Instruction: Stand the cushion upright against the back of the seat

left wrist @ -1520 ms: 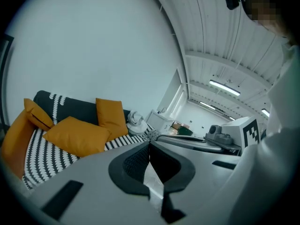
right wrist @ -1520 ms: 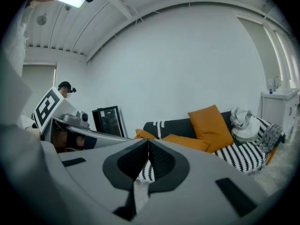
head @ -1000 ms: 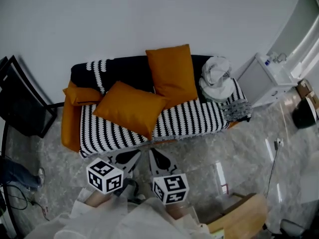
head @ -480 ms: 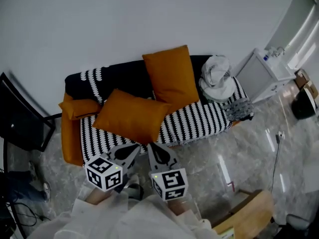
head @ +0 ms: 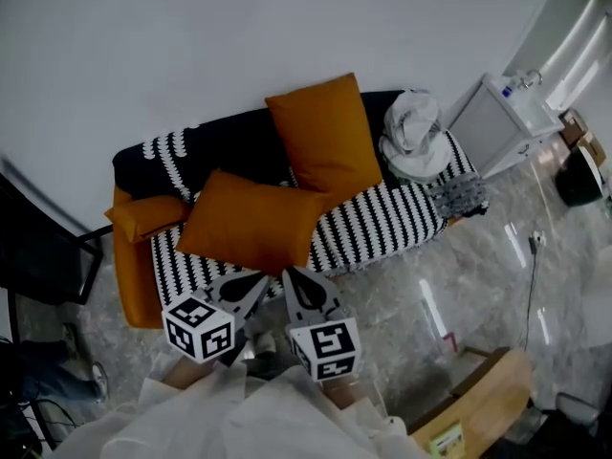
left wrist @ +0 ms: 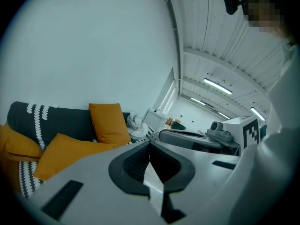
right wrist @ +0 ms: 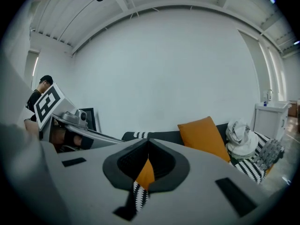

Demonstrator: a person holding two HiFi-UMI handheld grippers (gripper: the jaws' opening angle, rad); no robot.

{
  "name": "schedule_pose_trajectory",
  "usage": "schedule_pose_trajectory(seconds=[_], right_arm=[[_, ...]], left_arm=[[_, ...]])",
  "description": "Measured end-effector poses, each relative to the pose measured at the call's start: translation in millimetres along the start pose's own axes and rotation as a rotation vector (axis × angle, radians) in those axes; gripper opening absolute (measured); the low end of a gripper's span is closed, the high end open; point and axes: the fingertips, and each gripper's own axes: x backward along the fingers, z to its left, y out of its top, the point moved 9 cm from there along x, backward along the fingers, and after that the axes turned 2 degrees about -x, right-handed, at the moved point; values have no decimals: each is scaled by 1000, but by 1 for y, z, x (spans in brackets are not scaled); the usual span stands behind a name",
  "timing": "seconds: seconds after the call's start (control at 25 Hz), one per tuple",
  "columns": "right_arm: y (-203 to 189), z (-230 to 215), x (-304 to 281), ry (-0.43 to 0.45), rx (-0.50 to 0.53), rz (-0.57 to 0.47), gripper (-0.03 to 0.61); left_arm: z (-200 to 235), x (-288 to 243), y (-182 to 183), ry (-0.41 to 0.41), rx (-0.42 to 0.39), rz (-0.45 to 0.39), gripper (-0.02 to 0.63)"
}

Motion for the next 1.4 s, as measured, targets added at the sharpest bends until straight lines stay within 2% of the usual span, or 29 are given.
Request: schedule_pose_trajectory(seconds=[0.2, 0.36, 0.56, 0.72, 0.88, 1.16, 1.4], right_arm=[[2, -2, -14, -4, -8, 18, 14], [-2, -5, -20, 69, -71, 4, 14], [-5, -17, -24, 42, -67, 71, 14], [-2, -29, -27, 46, -71, 92, 14], [-4, -39, -27, 49, -78, 105, 14], [-21, -44, -27, 81, -102, 150, 14], [-37, -54, -30, 81, -128, 185, 14]], left_arm=[[13, -7, 6, -13, 8, 15, 8], [21, -11, 6, -14, 47, 9, 8], [24, -18, 8, -4, 68, 9, 8], [24, -24, 11, -11, 99, 3, 8], [23, -31, 11, 8, 96, 10, 8], [15, -42, -9, -4, 120, 81, 8], [19, -54, -24, 13, 155, 109, 8]])
